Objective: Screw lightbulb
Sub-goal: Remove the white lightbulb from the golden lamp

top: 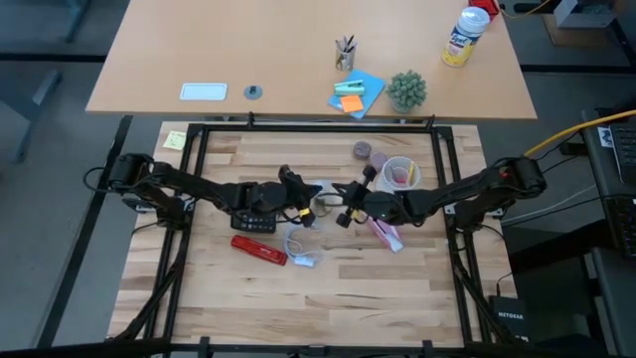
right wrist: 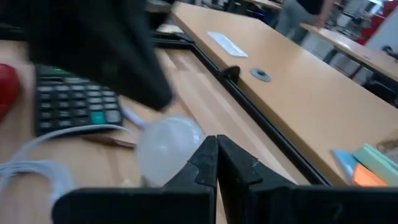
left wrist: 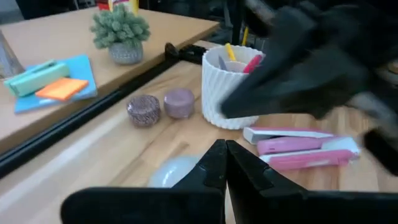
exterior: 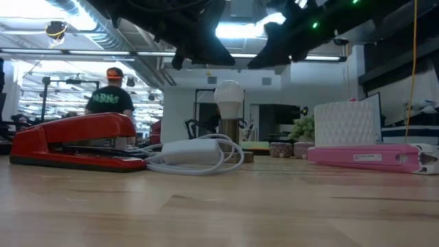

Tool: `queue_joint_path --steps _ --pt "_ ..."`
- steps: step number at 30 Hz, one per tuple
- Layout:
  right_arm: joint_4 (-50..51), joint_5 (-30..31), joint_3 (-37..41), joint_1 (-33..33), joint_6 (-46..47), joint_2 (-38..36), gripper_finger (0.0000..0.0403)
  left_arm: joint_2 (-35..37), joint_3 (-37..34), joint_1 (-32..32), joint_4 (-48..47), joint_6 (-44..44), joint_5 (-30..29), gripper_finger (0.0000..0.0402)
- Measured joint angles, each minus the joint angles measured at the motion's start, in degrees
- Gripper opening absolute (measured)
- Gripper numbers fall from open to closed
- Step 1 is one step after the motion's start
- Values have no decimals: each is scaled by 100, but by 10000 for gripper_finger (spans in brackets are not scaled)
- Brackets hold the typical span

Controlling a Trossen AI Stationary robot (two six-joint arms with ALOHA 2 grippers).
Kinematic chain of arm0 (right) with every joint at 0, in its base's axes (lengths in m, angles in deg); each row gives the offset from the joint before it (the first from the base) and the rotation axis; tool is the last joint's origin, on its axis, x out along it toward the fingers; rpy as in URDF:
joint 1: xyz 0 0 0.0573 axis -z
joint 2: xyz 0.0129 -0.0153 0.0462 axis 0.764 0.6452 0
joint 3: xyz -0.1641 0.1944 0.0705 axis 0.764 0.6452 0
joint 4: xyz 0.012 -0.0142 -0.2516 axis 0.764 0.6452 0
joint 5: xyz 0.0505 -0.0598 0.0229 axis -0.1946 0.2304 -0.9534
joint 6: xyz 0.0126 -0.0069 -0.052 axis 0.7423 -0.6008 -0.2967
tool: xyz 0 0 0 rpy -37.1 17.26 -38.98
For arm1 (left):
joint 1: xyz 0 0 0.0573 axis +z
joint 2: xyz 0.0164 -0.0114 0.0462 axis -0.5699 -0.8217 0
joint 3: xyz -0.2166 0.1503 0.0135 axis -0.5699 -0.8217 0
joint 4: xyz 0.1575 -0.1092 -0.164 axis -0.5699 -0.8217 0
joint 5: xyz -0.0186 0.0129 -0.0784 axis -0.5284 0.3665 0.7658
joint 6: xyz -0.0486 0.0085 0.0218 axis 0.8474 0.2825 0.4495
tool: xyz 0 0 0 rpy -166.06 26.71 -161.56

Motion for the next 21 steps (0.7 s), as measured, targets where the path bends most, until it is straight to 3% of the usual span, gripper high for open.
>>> queue_joint_path --steps 10,21 --pt "130 -15 0 -593 -14 -216 7 0 0 479 346 -335 -14 0" --pt "380 -741 -2 -679 42 60 7 7 0 940 -524 157 -6 0"
